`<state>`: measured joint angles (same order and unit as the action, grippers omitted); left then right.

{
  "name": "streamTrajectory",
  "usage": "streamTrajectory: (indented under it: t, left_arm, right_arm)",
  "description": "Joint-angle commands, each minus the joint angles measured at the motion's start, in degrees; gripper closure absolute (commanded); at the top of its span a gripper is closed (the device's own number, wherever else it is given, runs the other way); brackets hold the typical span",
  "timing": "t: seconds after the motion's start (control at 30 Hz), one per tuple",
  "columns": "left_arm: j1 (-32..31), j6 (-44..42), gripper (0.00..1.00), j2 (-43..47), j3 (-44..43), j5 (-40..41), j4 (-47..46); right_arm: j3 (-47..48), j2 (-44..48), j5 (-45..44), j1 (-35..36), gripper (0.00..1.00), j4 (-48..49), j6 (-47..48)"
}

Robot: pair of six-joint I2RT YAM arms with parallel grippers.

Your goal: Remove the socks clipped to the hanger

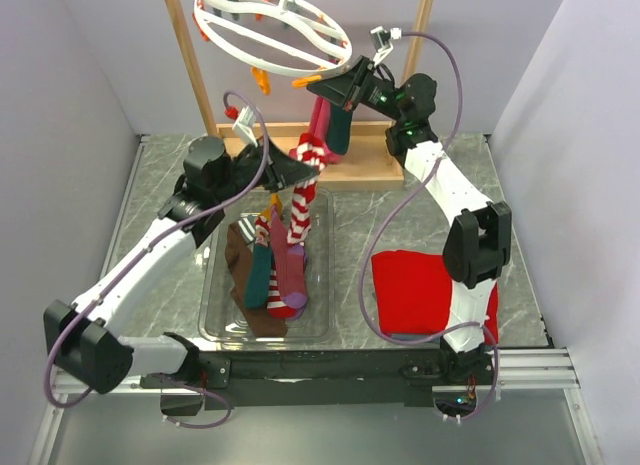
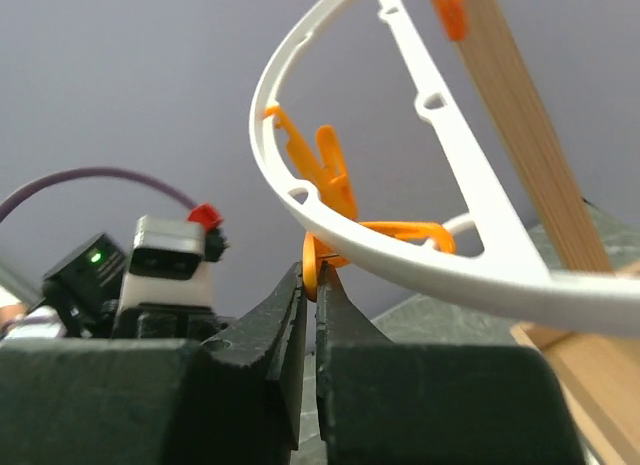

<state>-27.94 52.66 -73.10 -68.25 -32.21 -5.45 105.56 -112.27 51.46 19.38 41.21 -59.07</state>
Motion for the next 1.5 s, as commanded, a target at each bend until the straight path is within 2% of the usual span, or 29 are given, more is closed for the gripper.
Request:
streamTrajectory:
  t: [0.0,0.1,0.17,0.2,0.27,0.3,0.37,0.47,0.6,0.63,0.73,0.83,1.07,1.13,1.17,1.27,1.43,1.47]
  left_arm:
    - [-0.09,-9.31,0.99,6.72,4.78,7.14,8.25]
    - [-0.18,-11.87,0.99,10.68,10.4,12.16,12.57]
    - [-0.18,-12.15,0.99,12.36,15.23,13.92,13.1]
    - [-0.09,-11.89,0.99,13.5,16.64,14.01,13.01]
    - [-0.09,-11.36,0.99,14.3,20.34,13.93,12.66]
    - [-0.18,-10.66,0.99,14.91,21.48,13.58,12.31]
    - [-0.09,-8.99,0.99,15.96,24.64,13.14,11.17]
    - [-0.18,-6.71,0.99,18.24,28.78,12.87,9.68]
    - [-0.27,-4.77,0.99,21.85,33.08,13.92,9.06]
    - [-0.27,-4.33,0.98,22.3,33.7,14.01,8.8]
    - [-0.18,-3.27,0.95,21.6,35.29,15.06,7.04]
    - [-0.09,-3.88,0.94,16.95,34.42,16.64,5.89]
    - [4.12,-8.63,0.94,-4.29,23.7,19.72,3.87]
    - [5.61,-8.63,0.82,-7.48,20.44,19.99,4.66]
    - [5.62,-8.2,0.58,-8.28,20.09,20.77,4.23]
    - [4.39,-7.58,0.21,-4.09,22.1,22.96,3.08]
    - [3.34,-8.72,0.05,6.1,24.03,26.93,11.33]
    - [3.33,-8.81,0.01,10.91,24.65,27.45,12.39]
  right_arm:
    - [-4.64,7.67,-2.24,0.66,0.94,-12.18,9.48]
    - [-9.12,11.89,-5.91,1.45,0.91,-22.03,17.21]
    - [-10.89,14.53,-7.51,2.24,0.84,-28.25,22.04]
    - [-12.38,15.23,-8.04,2.51,0.71,-29.86,23.28]
    - [-13.97,17.25,-9.27,3.03,0.51,-33.03,25.92]
    - [-15.63,18.74,-9.54,3.38,0.35,-33.82,26.54]
    - [-17.92,20.33,-11.2,3.74,0.25,-36.54,28.99]
    - [-21.17,24.1,-14.45,5.32,0.18,-39.71,32.16]
    - [-26.01,29.81,-16.92,7.34,0.15,-40.95,34.54]
    - [-27.15,30.78,-17.88,7.69,0.11,-42.25,35.16]
    - [-31.1,34.65,-20.78,8.57,0.1,-42.97,35.95]
    - [-34.97,38.17,-21.93,8.66,0.09,-42.97,36.04]
    - [-40.68,44.32,-28.34,8.75,0.06,-46.92,39.9]
    - [-41.57,45.12,-28.96,8.66,0.06,-47.71,40.87]
    - [-42.18,45.12,-29.14,8.66,0.05,-48.15,41.22]
    - [-43.94,45.38,-30.1,8.66,0.05,-49.56,41.75]
    - [-48.51,47.4,-29.14,8.75,0.04,-47.37,39.83]
    - [-49.04,47.93,-28.44,8.66,0.04,-47.02,39.47]
